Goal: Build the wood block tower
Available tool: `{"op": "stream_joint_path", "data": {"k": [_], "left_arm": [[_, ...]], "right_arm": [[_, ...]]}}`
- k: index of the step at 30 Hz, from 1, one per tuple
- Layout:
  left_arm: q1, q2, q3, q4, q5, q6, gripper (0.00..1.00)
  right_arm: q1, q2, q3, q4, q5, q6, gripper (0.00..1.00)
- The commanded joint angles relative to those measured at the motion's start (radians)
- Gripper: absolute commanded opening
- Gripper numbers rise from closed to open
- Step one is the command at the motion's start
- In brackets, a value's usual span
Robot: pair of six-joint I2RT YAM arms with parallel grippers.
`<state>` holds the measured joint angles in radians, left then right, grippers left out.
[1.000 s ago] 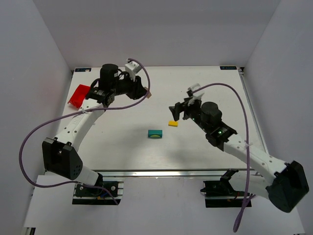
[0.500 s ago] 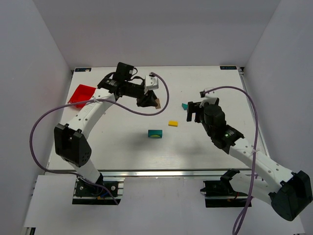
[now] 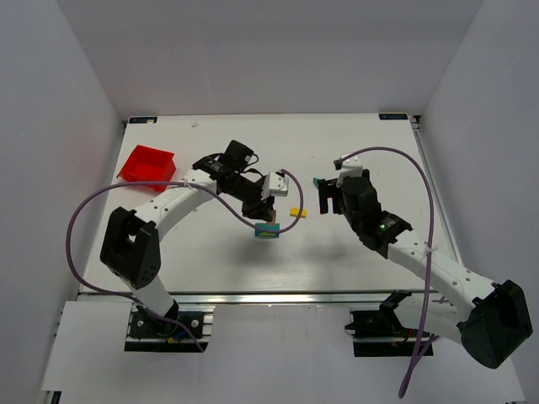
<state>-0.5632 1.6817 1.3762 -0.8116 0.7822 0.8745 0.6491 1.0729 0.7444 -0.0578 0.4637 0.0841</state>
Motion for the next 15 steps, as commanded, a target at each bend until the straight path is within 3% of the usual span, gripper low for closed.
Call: {"op": "stream_joint_path", "data": {"k": [1, 7, 15], "left_arm": [[-0.012, -0.060, -0.032, 0.106, -0.038, -0.002, 0.00], [-0.015, -0.014, -0.023, 0.126, -0.066, -0.006, 0.00], [-0.020, -0.051, -0.129, 0.201, -0.072, 0.017, 0.00]], "right_arm": [[-0.003, -0.001, 0.044, 0.013, 0.000, -0.015, 0.89], [-0.003, 0.005, 0.038, 0.015, -0.019, -0.009, 0.89], [-0.002, 0.027, 0.044, 0.010, -0.023, -0.026, 0.89]]}}
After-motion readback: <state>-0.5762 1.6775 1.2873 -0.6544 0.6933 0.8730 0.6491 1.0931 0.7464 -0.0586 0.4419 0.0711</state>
